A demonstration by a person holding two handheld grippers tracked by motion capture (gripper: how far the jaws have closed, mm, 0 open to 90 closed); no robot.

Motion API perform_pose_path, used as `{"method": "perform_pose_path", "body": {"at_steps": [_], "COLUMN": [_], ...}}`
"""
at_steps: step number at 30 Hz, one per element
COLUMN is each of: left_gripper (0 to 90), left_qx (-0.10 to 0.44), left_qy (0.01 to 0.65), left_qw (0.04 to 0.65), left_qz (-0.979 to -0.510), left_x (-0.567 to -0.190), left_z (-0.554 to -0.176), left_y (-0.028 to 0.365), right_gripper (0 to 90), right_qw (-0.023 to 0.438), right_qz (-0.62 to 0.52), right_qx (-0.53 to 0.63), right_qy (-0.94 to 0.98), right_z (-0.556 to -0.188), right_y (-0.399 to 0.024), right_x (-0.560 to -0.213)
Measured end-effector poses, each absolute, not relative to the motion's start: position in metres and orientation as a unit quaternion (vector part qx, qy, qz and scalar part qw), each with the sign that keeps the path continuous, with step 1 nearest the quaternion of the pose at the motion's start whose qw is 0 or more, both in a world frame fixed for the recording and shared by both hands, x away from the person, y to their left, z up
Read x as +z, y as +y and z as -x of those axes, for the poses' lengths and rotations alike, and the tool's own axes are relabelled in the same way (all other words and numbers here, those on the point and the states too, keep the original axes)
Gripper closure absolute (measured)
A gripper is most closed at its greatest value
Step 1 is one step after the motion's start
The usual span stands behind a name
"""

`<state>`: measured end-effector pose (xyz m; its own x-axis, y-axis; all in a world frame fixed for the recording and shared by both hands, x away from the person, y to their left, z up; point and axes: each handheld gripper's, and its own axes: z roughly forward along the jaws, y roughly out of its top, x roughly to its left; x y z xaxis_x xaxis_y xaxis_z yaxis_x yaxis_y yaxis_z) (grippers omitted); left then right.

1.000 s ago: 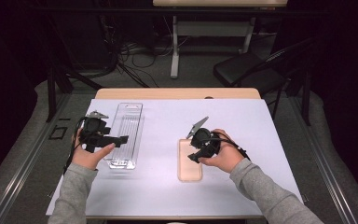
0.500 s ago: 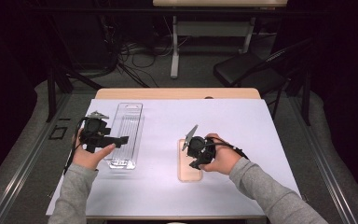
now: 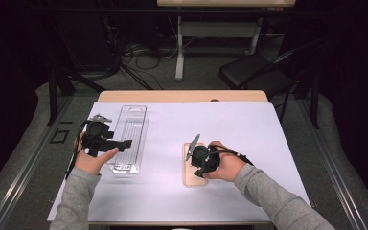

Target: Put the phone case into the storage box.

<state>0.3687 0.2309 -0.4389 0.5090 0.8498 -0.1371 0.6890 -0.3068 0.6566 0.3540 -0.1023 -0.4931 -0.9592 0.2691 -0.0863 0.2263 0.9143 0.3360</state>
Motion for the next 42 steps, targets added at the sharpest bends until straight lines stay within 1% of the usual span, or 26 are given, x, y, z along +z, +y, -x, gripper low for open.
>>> {"method": "perform_pose_path", "body": {"at_steps": [6, 11, 15, 16, 22, 34, 42], "left_gripper": [18.0, 18.0, 18.0, 18.0, 18.0, 18.0, 18.0], "left_qx": [0.118, 0.117, 0.116, 0.116, 0.117, 0.117, 0.116], "left_qy": [0.482, 0.481, 0.483, 0.483, 0.483, 0.484, 0.484], "left_qw": [0.340, 0.338, 0.338, 0.338, 0.338, 0.338, 0.337], "left_qz": [-0.799, -0.801, -0.800, -0.800, -0.799, -0.799, -0.799], "left_x": [-0.440, -0.440, -0.441, -0.441, -0.441, -0.441, -0.442], "left_z": [-0.369, -0.369, -0.369, -0.369, -0.369, -0.369, -0.370], "left_y": [0.230, 0.229, 0.230, 0.230, 0.230, 0.231, 0.230], "right_gripper": [61.9, 62.2, 67.0, 67.0, 71.8, 75.4, 79.6], "right_qw": [0.054, 0.051, 0.056, 0.056, 0.038, 0.013, 0.014], "right_qz": [-0.113, -0.097, -0.073, -0.073, -0.063, -0.055, -0.044], "right_qx": [0.163, 0.152, 0.139, 0.139, 0.120, 0.111, 0.105], "right_qy": [0.979, 0.982, 0.986, 0.986, 0.990, 0.992, 0.993], "right_z": [-0.353, -0.350, -0.347, -0.347, -0.345, -0.343, -0.341], "right_y": [-0.103, -0.100, -0.097, -0.097, -0.093, -0.094, -0.093], "right_x": [-0.494, -0.498, -0.501, -0.501, -0.507, -0.518, -0.523]}}
